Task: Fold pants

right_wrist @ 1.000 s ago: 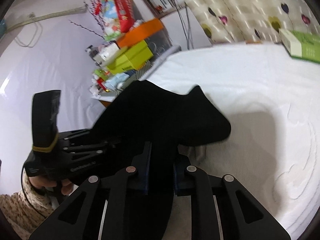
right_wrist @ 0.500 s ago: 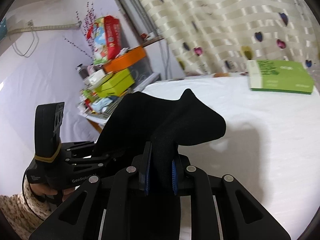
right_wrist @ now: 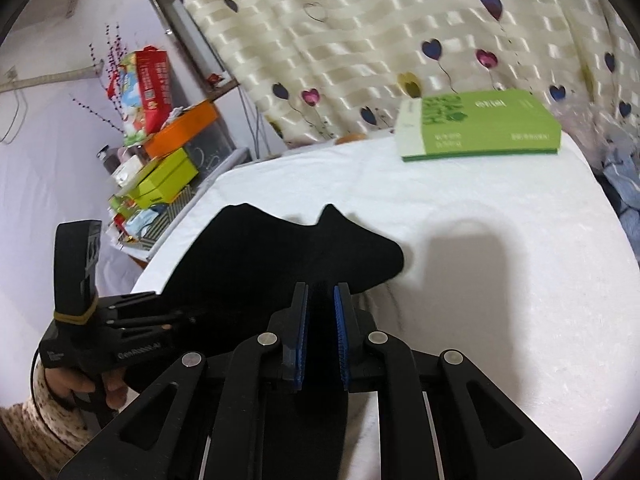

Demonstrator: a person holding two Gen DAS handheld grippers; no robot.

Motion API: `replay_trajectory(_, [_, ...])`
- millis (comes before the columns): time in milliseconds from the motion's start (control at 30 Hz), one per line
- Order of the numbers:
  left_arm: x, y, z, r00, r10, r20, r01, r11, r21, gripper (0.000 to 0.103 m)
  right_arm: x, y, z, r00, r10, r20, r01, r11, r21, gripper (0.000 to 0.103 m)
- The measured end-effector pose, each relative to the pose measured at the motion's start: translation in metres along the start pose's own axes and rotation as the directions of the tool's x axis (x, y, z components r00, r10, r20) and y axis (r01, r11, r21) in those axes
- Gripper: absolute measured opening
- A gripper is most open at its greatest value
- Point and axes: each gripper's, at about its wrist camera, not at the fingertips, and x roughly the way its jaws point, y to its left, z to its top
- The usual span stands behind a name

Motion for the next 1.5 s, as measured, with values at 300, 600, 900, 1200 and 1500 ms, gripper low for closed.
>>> replay_trajectory(300, [0.002, 0.018, -0.008, 1.0, 0.02, -0.016, -0.021, 0.999, -0.025, 0.055, 0.015, -0.002, -0.012, 0.99, -0.123, -0.062, 0.12, 0.992, -0.043, 0.014])
replay_trajectory(600, [-0.024, 0.034, -0.02, 0.994, 0.102, 0.037, -0.1, 0.993, -0.055, 0.057, -0.003, 0.017, -0.022, 0.982, -0.186, -0.018, 0.185, 0.981, -0.059, 0.016])
replay_trajectory(900, [-0.055, 0.018, -0.05, 0.99, 0.118, 0.081, -0.112, 0.991, -0.075, 0.059, -0.039, 0.064, -0.058, 0.971, -0.233, 0.045, 0.237, 0.963, -0.13, 0.046])
replay_trajectory(1200, [-0.079, -0.009, -0.096, 0.971, 0.195, 0.137, -0.191, 0.981, -0.042, 0.059, -0.048, 0.087, -0.1, 0.963, -0.268, 0.009, 0.266, 0.951, -0.156, 0.047])
replay_trajectory(1500, [-0.064, -0.019, -0.125, 0.975, 0.206, 0.084, -0.203, 0.978, -0.041, 0.059, -0.027, 0.084, -0.128, 0.943, -0.323, -0.082, 0.312, 0.942, -0.126, 0.047])
